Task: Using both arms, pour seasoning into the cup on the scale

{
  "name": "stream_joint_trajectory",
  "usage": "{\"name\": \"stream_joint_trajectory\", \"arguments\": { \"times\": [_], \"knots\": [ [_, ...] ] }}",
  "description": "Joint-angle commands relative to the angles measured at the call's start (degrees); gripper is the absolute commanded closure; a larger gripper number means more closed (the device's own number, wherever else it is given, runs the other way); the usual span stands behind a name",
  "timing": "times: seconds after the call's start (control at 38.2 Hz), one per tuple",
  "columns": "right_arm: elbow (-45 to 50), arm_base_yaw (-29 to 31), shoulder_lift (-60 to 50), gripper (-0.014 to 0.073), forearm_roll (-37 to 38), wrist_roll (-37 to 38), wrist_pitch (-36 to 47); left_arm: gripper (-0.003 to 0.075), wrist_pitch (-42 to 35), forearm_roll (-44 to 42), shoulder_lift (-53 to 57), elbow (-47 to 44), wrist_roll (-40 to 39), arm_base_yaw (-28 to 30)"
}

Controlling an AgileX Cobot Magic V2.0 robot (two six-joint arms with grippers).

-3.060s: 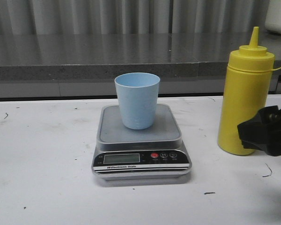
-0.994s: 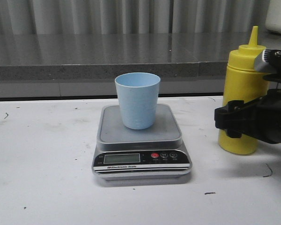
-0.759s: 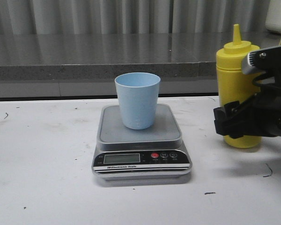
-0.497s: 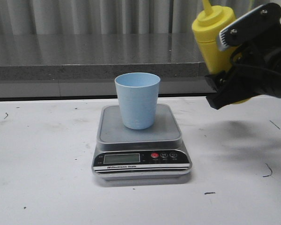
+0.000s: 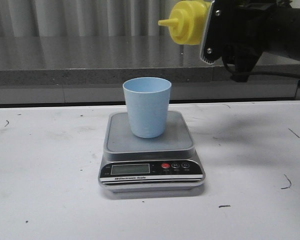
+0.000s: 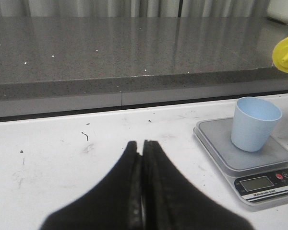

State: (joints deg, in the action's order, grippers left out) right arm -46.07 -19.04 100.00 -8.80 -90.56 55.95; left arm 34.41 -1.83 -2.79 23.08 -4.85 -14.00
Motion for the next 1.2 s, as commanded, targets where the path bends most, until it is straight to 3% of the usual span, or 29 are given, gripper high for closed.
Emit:
{"name": "stream_joint_trajectory", "arguments": {
  "times": [0.0, 0.34, 0.58, 0.71, 0.97, 1.18],
  "knots": [
    [-3.0, -0.1, -3.1, 0.0514, 2.6, -8.2, 6.7, 0.074, -4.3, 0.5, -0.7, 1.4, -0.6, 0.1],
    [-5.5, -0.1, -3.1, 0.0514, 7.2, -18.1, 6.1, 0.074, -4.3, 0.5, -0.7, 1.4, -0.6, 0.1],
    [-6.7, 0.0, -3.1, 0.0514, 6.4, -16.9, 5.8, 0.074, -4.3, 0.5, -0.7, 1.4, -0.6, 0.1],
    [-6.7, -0.2, -3.1, 0.0514, 4.4, -5.6, 5.8, 0.074, -4.3, 0.5, -0.7, 1.4, -0.6, 0.1],
    [-6.7, -2.9, -3.1, 0.0514, -9.0, 29.6, 4.3, 0.074, -4.3, 0.5, -0.7, 1.4, -0.6, 0.1],
    [-6.7, -5.3, -3.1, 0.0514, -21.0, 50.8, -5.7, 0.074, -4.3, 0.5, -0.7, 1.4, -0.6, 0.1]
  ]
}}
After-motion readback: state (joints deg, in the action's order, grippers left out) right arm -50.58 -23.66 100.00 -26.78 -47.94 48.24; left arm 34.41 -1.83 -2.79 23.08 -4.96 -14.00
